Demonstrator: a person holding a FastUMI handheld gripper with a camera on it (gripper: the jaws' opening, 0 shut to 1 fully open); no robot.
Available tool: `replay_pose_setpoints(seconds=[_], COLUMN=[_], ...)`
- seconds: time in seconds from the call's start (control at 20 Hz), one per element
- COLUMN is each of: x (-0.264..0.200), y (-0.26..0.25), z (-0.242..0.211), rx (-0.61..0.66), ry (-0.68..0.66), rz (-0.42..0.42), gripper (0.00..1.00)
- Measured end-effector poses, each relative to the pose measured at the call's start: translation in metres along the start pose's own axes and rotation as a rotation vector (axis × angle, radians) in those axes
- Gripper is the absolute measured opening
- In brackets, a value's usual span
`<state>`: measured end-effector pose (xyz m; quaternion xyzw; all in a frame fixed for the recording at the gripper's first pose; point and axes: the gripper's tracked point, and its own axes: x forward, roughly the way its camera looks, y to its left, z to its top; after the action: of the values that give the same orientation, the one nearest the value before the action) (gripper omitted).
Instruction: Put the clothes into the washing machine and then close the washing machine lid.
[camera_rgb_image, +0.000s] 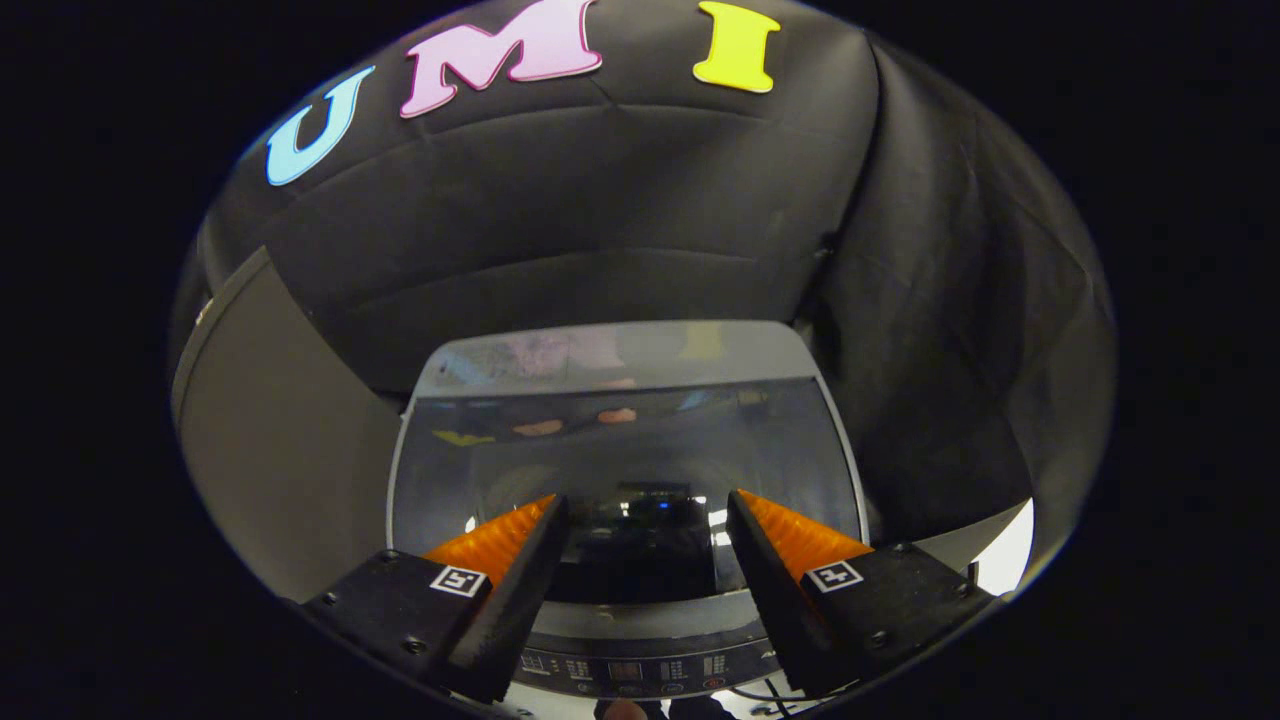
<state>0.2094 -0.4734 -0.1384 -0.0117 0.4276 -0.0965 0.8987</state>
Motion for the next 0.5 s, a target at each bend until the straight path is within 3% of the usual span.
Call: replay_pose_setpoints(seconds=[0.3,0.5], x=[-0.015,-0.066], y=[-0.003,0.011], z=[-0.015,0.019], rx=[0.004,0.024], ry=[0.008,-0.149], rz=[-0.007,0.056], gripper=[1.00,1.00])
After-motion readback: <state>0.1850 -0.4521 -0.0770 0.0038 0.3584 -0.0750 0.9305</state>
